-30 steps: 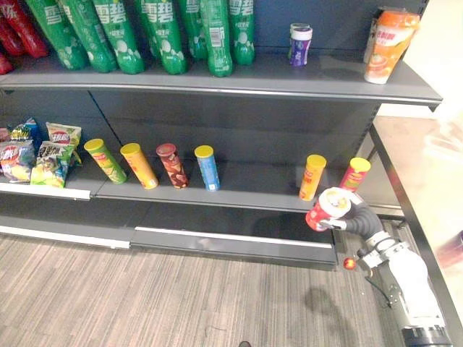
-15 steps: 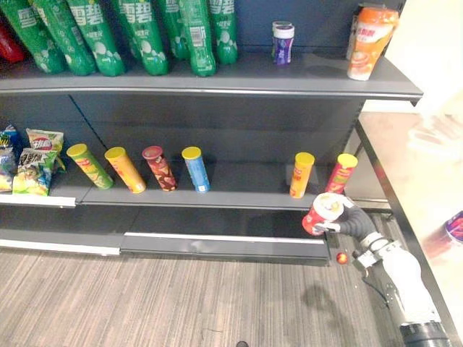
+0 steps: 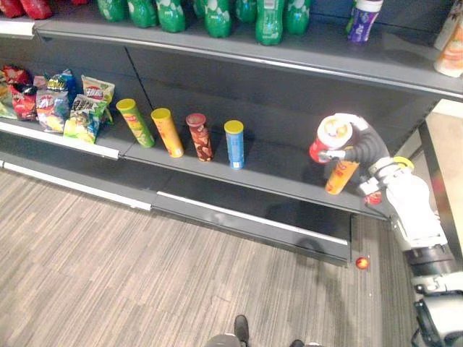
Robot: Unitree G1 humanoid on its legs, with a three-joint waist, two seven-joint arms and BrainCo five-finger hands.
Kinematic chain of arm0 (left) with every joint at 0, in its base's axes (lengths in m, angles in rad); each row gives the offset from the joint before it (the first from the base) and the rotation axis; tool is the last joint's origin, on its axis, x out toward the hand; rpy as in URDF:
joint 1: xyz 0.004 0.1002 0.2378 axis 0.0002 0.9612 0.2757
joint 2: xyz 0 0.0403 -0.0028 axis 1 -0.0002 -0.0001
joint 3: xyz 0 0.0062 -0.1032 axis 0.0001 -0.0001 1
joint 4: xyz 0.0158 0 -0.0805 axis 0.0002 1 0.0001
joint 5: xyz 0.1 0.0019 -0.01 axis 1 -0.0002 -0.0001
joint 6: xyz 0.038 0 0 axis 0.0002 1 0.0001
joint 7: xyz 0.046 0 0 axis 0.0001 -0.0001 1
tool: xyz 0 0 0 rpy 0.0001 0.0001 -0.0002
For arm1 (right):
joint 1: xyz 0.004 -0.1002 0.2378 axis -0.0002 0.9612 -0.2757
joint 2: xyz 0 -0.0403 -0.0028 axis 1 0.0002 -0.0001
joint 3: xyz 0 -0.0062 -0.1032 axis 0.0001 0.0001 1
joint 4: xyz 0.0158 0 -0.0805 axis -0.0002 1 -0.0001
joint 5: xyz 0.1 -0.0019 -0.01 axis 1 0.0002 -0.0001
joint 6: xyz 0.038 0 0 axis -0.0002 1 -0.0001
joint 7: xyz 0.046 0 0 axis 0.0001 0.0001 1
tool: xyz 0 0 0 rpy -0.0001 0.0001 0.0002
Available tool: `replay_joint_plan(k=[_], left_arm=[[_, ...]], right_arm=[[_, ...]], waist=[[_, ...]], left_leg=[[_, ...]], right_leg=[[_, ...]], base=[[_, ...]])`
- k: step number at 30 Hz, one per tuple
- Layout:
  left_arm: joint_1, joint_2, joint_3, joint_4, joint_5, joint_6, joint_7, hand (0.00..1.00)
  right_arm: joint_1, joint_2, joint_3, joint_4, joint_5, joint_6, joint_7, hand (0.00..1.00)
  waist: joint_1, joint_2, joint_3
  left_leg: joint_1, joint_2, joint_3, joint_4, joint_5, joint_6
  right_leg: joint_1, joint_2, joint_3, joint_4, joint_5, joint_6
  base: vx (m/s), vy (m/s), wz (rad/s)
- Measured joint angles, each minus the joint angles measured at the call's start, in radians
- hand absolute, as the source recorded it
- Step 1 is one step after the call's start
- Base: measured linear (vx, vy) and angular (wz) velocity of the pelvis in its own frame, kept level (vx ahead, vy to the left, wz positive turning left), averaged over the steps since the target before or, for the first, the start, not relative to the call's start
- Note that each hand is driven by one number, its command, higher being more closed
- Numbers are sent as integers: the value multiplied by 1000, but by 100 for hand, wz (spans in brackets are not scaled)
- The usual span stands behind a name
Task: Put the gum and the chips on the shelf.
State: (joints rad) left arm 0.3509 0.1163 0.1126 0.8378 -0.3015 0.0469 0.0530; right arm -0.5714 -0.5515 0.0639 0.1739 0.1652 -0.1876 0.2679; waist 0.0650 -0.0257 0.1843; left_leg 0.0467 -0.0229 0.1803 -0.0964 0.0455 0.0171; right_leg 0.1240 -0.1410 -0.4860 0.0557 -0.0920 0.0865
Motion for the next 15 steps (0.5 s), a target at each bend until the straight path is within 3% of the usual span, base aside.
replay_joint_plan(k=[15], left_arm=[[-1,5,-31,-20,0,9,10,0]], right_arm=[[-328,-75,114,181,35,4,-80,100]], waist=[[52,9,16]], left_leg=[[-5,1,-35,-5,10,6]], right_leg=[[14,5,-32,0,0,-1]], base=[[-26,0,7]])
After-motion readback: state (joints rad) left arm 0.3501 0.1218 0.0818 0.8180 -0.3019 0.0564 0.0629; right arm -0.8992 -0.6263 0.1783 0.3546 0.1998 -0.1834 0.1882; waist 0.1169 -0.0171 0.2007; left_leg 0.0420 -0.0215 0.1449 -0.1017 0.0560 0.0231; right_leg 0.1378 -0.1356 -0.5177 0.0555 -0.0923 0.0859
